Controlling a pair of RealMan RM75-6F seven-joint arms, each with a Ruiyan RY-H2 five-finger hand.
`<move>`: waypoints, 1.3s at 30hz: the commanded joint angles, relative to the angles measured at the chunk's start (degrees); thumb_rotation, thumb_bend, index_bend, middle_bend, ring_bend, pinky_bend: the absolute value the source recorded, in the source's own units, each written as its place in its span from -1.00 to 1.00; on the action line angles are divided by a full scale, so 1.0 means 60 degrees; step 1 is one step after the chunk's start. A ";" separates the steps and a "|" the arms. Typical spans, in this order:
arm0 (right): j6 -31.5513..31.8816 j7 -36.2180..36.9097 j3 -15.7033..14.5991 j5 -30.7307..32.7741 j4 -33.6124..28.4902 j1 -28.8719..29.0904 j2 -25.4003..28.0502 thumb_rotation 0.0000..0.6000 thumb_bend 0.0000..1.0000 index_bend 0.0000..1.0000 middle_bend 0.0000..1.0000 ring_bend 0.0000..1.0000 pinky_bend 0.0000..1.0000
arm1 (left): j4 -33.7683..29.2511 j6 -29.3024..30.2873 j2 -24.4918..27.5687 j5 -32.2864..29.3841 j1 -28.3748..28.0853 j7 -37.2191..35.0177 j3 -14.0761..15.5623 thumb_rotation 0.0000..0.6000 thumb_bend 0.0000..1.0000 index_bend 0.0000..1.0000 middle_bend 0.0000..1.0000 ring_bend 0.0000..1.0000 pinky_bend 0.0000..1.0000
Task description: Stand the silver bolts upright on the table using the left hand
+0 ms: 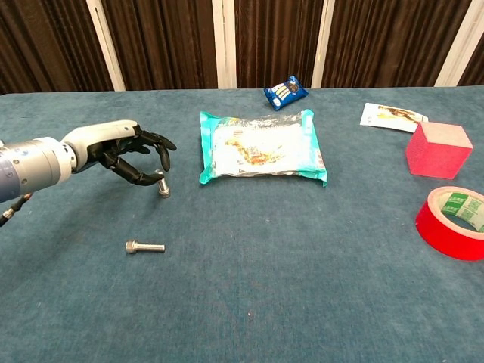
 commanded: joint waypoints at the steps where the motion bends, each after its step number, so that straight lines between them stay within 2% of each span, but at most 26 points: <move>1: -0.0018 0.0022 -0.0007 -0.0001 -0.0013 0.0000 0.0008 1.00 -0.69 -0.58 -0.87 -0.96 -1.00 | -0.0020 -0.0021 0.0034 0.0007 -0.0010 0.0032 0.0020 1.00 0.01 0.01 -0.77 -1.00 -1.00; 6: -0.0034 0.0014 0.0003 0.0035 -0.0028 -0.0001 0.0011 1.00 -0.69 -0.58 -0.87 -0.96 -1.00 | -0.0059 -0.0015 0.0071 -0.0015 -0.0013 0.0049 0.0009 1.00 0.01 -0.01 -0.77 -1.00 -1.00; 16: 0.0054 0.0006 0.0008 -0.0020 -0.0064 -0.0023 0.0024 1.00 -0.69 -0.58 -0.87 -0.96 -1.00 | -0.0446 0.0212 0.0314 0.0306 -0.0010 -0.0158 -0.0028 1.00 -0.03 -0.19 -0.89 -1.00 -1.00; 21: 0.0079 0.0013 0.0001 -0.0054 -0.0101 -0.0032 0.0043 1.00 -0.69 -0.58 -0.87 -0.96 -1.00 | -0.0757 0.0696 0.0457 0.0763 -0.0077 0.0462 0.0031 1.00 -0.06 -0.19 -0.88 -1.00 -1.00; 25: 0.0126 0.0066 0.0019 -0.0070 -0.0156 -0.0054 0.0085 1.00 -0.69 -0.58 -0.87 -0.96 -1.00 | -0.1209 0.1143 0.0573 0.0922 -0.0113 0.1837 0.0120 1.00 -0.07 -0.17 -0.88 -1.00 -1.00; 30: 0.0163 0.0167 0.0028 -0.0083 -0.0247 -0.0095 0.0180 1.00 -0.69 -0.58 -0.87 -0.96 -1.00 | -0.2592 0.1608 0.0862 0.0276 -0.0113 0.4692 0.0102 1.00 -0.08 -0.13 -0.88 -1.00 -1.00; 32: 0.0162 0.0193 0.0036 -0.0076 -0.0265 -0.0101 0.0201 1.00 -0.69 -0.58 -0.87 -0.96 -1.00 | -0.3103 0.1737 0.0985 0.0059 -0.0087 0.5337 0.0106 1.00 -0.10 -0.11 -0.88 -1.00 -1.00; 34: 0.0173 0.0239 0.0048 -0.0074 -0.0302 -0.0113 0.0238 1.00 -0.69 -0.58 -0.87 -0.96 -1.00 | -0.3928 0.1913 0.1211 -0.0408 -0.0033 0.6389 0.0165 1.00 -0.11 -0.10 -0.88 -1.00 -1.00; 39: 0.0158 0.0286 0.0039 -0.0088 -0.0337 -0.0122 0.0287 1.00 -0.69 -0.58 -0.87 -0.96 -1.00 | -0.5187 0.2247 0.1551 -0.1822 0.0022 0.8356 0.0376 1.00 -0.12 -0.10 -0.88 -1.00 -1.00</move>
